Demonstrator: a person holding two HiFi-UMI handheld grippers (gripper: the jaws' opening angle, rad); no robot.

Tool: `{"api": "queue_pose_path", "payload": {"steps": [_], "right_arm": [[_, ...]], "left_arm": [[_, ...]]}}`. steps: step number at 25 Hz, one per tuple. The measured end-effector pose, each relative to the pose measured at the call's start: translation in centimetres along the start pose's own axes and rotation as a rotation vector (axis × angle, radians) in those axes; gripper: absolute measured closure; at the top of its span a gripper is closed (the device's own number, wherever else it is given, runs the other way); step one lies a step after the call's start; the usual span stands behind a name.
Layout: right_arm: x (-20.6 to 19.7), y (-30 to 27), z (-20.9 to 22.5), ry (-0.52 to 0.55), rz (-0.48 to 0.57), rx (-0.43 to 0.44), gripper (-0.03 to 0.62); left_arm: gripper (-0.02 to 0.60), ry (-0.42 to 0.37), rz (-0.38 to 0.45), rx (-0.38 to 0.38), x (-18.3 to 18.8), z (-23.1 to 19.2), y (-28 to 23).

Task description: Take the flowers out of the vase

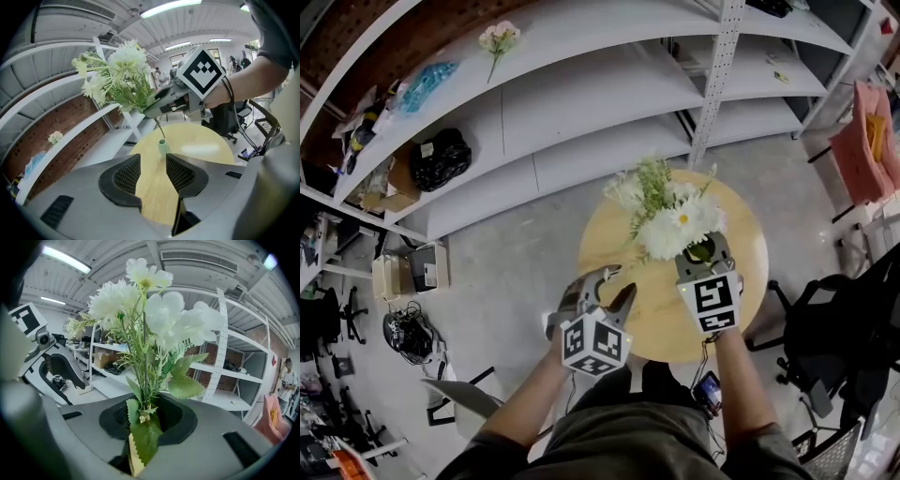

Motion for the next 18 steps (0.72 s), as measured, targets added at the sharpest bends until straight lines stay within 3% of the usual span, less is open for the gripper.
{"api": "queue_pose_path", "payload": {"steps": [18], "right_arm": [[14.5, 6.5, 0.4, 0.158, 0.198, -0.076, 0.503]], "left_arm": [[0.405, -0.085, 0.149, 0.085, 5.5, -4.0, 5.8]]}}
Point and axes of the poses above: the fingertips, and each gripper's own axes: y backward along the fingers, z to its right, x out of its top, the point moved 2 cm from there along y, backward along the fingers
